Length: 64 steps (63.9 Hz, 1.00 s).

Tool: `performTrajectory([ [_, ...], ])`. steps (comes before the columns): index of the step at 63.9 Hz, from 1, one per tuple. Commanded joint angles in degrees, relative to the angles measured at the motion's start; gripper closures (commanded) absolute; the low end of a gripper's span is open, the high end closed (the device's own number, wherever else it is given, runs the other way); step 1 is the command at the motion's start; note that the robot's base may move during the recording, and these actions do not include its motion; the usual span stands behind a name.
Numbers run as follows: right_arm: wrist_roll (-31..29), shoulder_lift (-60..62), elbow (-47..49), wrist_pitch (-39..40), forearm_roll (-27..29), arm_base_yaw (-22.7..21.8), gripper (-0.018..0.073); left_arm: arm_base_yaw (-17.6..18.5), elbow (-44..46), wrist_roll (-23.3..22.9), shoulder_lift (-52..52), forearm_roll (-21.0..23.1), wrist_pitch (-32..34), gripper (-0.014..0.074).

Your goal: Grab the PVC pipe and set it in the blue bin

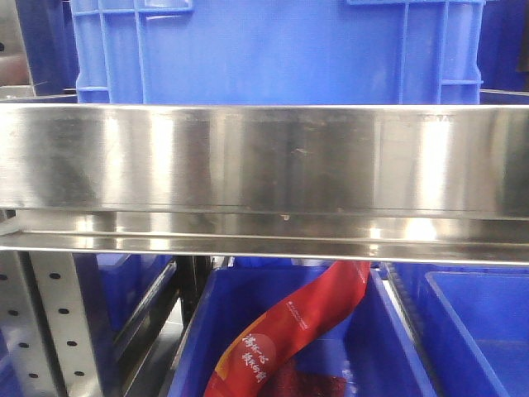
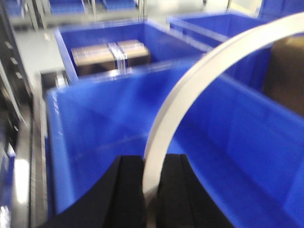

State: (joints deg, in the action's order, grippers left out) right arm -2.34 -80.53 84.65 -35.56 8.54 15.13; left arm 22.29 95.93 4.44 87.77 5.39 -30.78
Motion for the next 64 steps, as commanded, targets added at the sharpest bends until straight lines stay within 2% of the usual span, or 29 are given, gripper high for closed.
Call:
performTrajectory([
  [1, -0.4, -2.0, 1.8, -1.4, 0.1, 0.4, 0.072, 0.4, 1.2, -0.1, 2.3, 0.8, 0.5, 0.0701],
  [5, -0.4, -2.9, 2.3, -2.4, 0.2, 0.4, 0.0696, 0.4, 1.2, -0.1, 3.3, 0.8, 0.1, 0.0647],
  [8, -0.4, -3.5, 2.5, -2.6, 0.2, 0.4, 0.0636, 0.5, 1.2, -0.1, 3.6, 0.9, 0.1, 0.0572],
  [18, -0.4, -4.0, 2.6, -2.4, 0.2, 0.4, 0.034, 0.9, 1.2, -0.1, 4.1, 2.6, -0.4, 0.0307],
  [23, -0.4, -4.0, 2.6, -2.4, 0.2, 0.4, 0.026, 0.9, 1.2, -0.1, 4.1, 2.9, -1.2, 0.0253],
  [31, -0.4, -4.0, 2.6, -2.4, 0.2, 0.4, 0.0252, 0.9, 1.2, -0.1, 4.1, 3.2, -2.9, 0.0249],
  [36, -0.4, -3.6, 2.6, -2.6, 0.2, 0.4, 0.0277, 0.9, 1.3, -0.1, 3.8, 3.4, -4.2, 0.0264],
  [40, -0.4, -2.7, 2.7, -3.0, 0.2, 0.4, 0.0347, 0.9, 1.6, -0.5, 3.2, 4.6, -5.7, 0.0335],
  [43, -0.4, -1.8, 2.7, -3.1, 0.2, 0.4, 0.0414, 0.9, 1.9, -0.5, 2.4, 5.6, -6.9, 0.0428],
  [51, -0.4, -0.1, 2.7, -2.2, 0.2, 0.4, 0.0662, 0.9, 2.1, -0.5, 0.4, 7.2, -7.1, 0.0701],
  [54, -0.4, 0.0, 2.7, -1.9, 0.2, 0.4, 0.0729, 0.9, 2.1, -0.5, 0.3, 7.2, -7.1, 0.0708],
  [64, -0.4, 0.3, 2.7, -2.4, 0.2, -0.3, 0.0727, 0.7, 1.3, -0.5, -0.2, 6.2, -8.1, 0.0708],
])
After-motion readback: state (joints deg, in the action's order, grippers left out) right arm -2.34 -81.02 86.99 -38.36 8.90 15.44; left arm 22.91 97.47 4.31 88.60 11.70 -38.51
